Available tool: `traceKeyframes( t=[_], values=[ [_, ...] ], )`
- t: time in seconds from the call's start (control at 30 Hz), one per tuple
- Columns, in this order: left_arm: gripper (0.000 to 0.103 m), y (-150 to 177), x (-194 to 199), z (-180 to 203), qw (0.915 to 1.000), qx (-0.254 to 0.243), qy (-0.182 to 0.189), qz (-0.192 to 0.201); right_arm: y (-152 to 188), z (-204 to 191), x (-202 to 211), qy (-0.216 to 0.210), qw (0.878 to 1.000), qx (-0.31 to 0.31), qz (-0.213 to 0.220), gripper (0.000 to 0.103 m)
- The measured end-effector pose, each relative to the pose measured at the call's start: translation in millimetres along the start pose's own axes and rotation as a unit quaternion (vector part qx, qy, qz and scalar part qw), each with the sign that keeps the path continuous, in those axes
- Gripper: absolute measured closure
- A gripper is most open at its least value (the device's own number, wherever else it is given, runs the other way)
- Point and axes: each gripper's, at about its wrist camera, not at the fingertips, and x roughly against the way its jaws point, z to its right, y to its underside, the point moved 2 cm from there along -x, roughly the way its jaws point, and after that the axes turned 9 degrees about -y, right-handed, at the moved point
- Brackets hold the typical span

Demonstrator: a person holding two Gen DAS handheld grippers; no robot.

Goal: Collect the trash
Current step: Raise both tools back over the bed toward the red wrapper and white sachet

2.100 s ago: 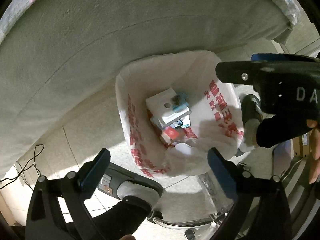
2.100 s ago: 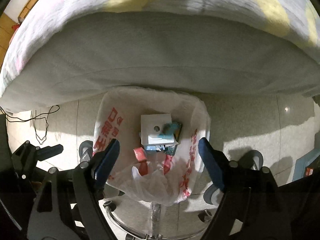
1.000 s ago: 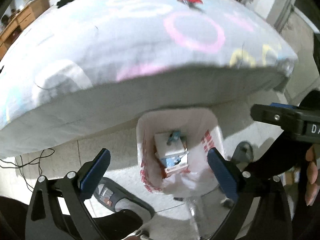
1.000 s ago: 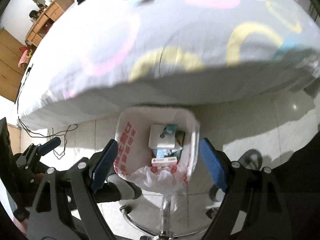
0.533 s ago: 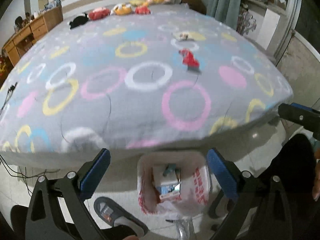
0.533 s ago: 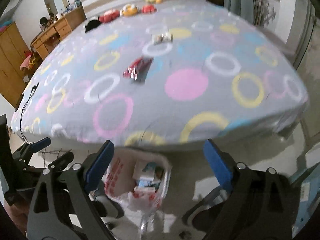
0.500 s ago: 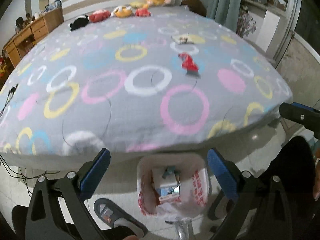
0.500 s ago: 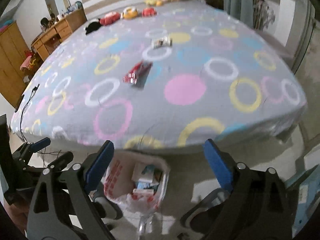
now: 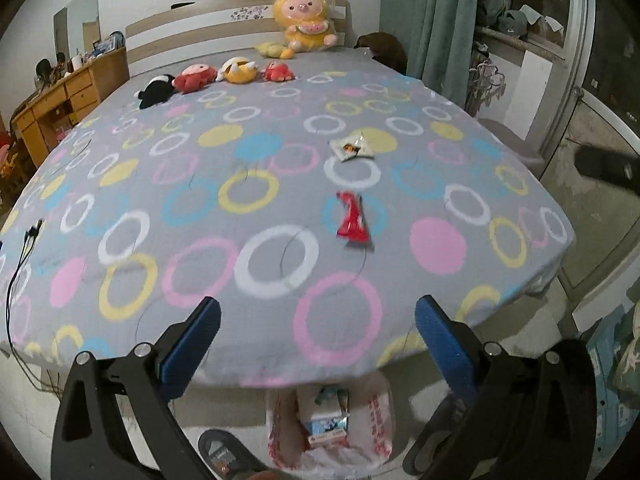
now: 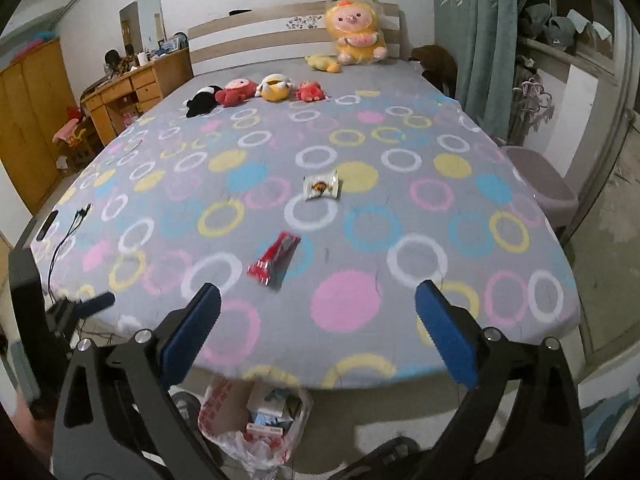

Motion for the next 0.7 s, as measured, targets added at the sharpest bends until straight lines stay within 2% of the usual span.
traceKeyframes(
  t=[0.23,0.43,0.7],
  values=[
    [0.008,-40,-40,24,0.9998,-0.017,-0.003,0.004,-74,21,-40,-0.008,1.0,0.004,-0.025,0.008],
    [0.008,-59,-88,46,0.9989,-0.043,-0.011,-0.013,-124,35,-103,-0.004,0.998,0.018,-0.067,0.008],
    [0.008,-65,-140,56,0.998,-0.045,-0.02,-0.04,-153,54,-190,-0.014,0.993,0.003,-0.116,0.008]
  ],
)
